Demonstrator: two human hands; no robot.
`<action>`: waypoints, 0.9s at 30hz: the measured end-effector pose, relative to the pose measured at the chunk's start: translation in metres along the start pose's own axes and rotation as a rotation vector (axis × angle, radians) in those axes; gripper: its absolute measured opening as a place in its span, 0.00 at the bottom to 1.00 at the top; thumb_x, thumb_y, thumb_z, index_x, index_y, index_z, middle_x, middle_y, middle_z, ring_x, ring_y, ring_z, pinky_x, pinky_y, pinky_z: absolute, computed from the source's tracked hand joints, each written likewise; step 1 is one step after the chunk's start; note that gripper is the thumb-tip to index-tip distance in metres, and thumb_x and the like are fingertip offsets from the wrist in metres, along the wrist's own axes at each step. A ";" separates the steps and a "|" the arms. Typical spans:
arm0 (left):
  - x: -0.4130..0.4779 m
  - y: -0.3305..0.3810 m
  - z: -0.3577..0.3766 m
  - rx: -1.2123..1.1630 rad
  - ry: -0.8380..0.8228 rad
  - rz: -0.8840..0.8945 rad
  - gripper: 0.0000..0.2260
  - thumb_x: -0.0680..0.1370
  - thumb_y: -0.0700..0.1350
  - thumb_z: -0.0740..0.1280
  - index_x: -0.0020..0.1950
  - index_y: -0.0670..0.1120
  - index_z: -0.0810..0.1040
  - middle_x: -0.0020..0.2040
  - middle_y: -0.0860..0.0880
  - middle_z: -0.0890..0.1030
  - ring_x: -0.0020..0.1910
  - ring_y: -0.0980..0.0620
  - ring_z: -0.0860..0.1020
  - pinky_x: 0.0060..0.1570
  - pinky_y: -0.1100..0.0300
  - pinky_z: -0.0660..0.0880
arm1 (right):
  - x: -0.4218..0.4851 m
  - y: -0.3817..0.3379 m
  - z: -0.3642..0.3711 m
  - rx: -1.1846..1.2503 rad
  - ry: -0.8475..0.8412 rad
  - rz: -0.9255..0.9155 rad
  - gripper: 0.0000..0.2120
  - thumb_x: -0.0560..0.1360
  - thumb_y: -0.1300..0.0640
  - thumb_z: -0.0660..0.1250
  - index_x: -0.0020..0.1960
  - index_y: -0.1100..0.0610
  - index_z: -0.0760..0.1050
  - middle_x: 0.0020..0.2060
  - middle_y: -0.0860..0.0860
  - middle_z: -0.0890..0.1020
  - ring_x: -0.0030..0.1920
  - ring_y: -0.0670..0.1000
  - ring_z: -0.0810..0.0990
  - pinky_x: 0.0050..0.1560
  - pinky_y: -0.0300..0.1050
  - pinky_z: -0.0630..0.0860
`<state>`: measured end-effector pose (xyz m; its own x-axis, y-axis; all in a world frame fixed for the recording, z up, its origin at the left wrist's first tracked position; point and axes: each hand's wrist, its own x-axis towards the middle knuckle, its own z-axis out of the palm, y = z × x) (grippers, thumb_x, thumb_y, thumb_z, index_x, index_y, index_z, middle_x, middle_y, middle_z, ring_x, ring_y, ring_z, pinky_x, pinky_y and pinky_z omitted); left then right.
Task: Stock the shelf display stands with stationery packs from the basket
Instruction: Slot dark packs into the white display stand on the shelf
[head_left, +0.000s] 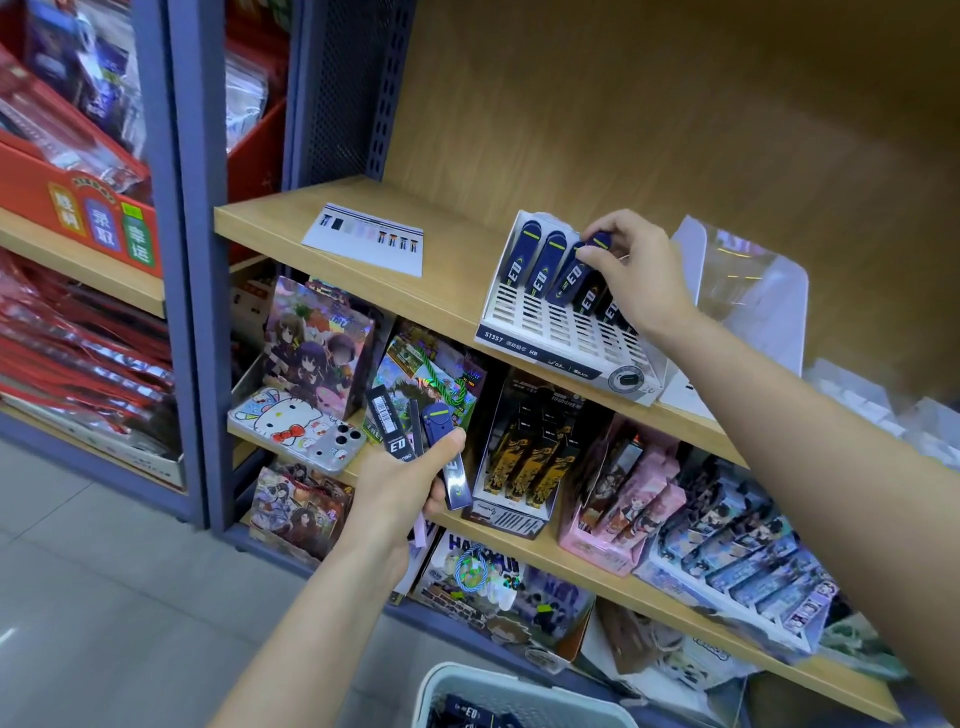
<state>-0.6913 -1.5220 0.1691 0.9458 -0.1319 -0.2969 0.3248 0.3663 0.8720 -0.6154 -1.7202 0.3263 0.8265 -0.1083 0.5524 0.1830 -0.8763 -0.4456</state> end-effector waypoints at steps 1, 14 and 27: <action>0.000 0.000 0.000 -0.002 0.001 -0.002 0.13 0.74 0.44 0.72 0.49 0.34 0.80 0.22 0.51 0.68 0.21 0.55 0.65 0.25 0.64 0.67 | 0.002 0.000 -0.001 -0.019 -0.016 -0.001 0.04 0.75 0.60 0.67 0.46 0.52 0.74 0.41 0.48 0.79 0.43 0.45 0.76 0.42 0.30 0.70; 0.002 0.001 0.000 0.019 -0.006 0.004 0.11 0.74 0.44 0.72 0.48 0.36 0.80 0.20 0.52 0.68 0.19 0.56 0.65 0.29 0.61 0.69 | 0.011 -0.008 -0.010 -0.317 -0.151 -0.148 0.12 0.78 0.62 0.64 0.60 0.60 0.78 0.50 0.53 0.79 0.54 0.53 0.75 0.52 0.37 0.66; -0.001 0.002 -0.002 -0.031 -0.034 -0.029 0.13 0.75 0.46 0.71 0.48 0.35 0.82 0.21 0.50 0.66 0.19 0.56 0.62 0.19 0.67 0.61 | 0.009 -0.004 -0.005 -0.377 -0.141 -0.107 0.12 0.78 0.64 0.62 0.60 0.59 0.77 0.48 0.52 0.73 0.53 0.55 0.73 0.55 0.49 0.71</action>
<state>-0.6921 -1.5195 0.1702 0.9355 -0.1737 -0.3077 0.3522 0.3904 0.8506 -0.6116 -1.7207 0.3367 0.8828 0.0351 0.4684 0.0857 -0.9925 -0.0872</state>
